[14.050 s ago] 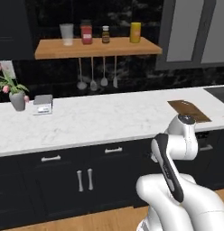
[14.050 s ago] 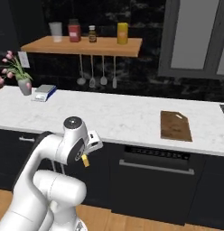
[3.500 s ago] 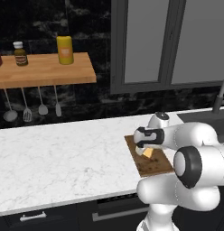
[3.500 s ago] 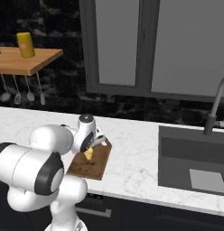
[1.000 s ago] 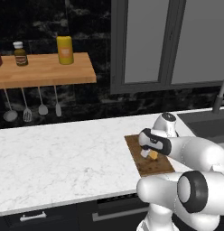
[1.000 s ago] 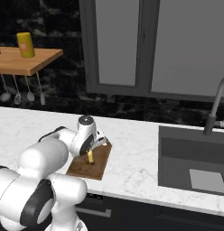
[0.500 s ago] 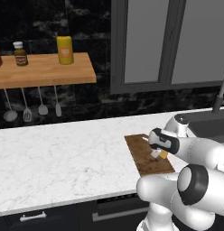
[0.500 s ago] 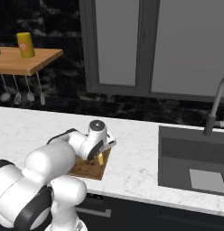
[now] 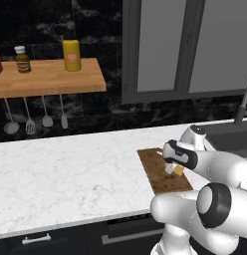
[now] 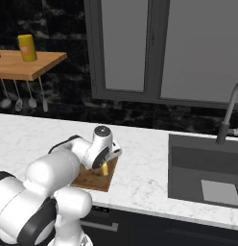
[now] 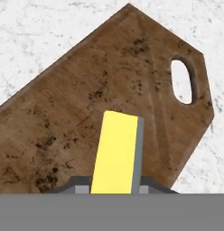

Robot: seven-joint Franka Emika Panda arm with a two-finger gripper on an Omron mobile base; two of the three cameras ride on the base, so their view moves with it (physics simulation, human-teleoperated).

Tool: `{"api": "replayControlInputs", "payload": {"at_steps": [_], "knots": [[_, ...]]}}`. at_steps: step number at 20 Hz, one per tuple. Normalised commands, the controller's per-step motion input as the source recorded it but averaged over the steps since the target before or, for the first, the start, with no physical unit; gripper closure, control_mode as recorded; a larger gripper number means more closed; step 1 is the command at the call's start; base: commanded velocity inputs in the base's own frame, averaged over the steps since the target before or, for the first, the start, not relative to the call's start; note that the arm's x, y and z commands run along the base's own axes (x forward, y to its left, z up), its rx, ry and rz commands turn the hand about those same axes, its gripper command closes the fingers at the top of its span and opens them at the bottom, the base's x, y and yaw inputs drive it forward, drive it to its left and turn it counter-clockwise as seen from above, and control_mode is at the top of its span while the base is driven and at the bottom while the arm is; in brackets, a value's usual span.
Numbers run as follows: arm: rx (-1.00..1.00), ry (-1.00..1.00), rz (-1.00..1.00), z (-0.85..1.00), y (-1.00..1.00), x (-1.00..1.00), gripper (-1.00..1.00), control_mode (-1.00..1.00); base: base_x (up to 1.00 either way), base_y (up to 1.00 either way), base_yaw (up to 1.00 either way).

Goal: Pick up the sponge from the counter and clean the cutting board by briefly scrubbing or pressing down on the cutting board. Once finished, release the sponge.

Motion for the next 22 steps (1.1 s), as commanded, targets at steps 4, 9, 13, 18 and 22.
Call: {"api": "replayControlInputs", "payload": {"at_steps": [4,9,13,18,22], "knots": [[0.03,0.09,-0.02,0.03,0.38,-0.05,1.0,-1.0,0.0,0.0,0.0],[0.01,0.1,-0.01,0.0,0.49,-0.22,1.0,-1.0,0.0,0.0,0.0],[0.0,0.1,0.0,0.0,0.48,-0.32,1.0,-1.0,0.0,0.0,0.0],[0.0,0.05,0.0,0.0,0.25,-0.14,1.0,-1.0,0.0,0.0,0.0],[0.0,0.01,0.0,0.0,0.05,0.06,1.0,-1.0,0.0,0.0,0.0]]}}
